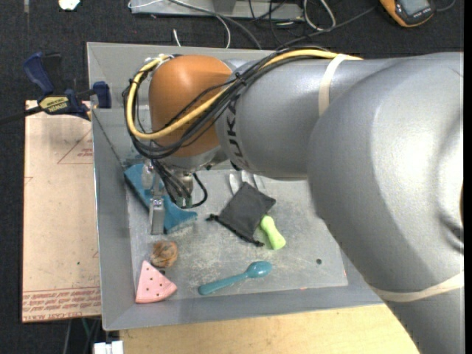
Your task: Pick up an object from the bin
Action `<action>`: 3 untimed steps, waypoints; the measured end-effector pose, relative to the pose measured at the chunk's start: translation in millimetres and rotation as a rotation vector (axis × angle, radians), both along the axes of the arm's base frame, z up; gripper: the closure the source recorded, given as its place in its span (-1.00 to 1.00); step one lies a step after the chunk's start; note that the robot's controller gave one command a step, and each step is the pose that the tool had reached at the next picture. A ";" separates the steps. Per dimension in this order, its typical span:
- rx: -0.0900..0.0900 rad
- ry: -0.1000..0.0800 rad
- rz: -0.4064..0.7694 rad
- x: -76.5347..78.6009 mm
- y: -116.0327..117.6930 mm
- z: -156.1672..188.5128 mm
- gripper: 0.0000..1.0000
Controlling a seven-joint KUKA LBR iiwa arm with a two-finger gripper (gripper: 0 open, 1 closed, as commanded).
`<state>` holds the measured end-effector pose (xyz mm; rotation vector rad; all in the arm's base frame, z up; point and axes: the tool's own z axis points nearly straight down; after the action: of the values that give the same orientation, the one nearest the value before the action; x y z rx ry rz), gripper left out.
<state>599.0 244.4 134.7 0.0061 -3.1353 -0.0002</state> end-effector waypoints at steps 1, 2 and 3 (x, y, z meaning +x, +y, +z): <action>0.001 -0.007 -0.003 2.4 -0.7 4.5 -1.00; 0.002 -0.006 0.003 29.1 -61.0 43.2 -1.00; 0.005 -0.008 0.275 26.6 -45.6 -0.4 -1.00</action>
Offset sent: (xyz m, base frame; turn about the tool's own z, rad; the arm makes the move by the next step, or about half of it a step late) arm 0.0325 -0.0699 0.0479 -0.0004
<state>625.6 198.8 134.3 0.4366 -3.1130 -0.0069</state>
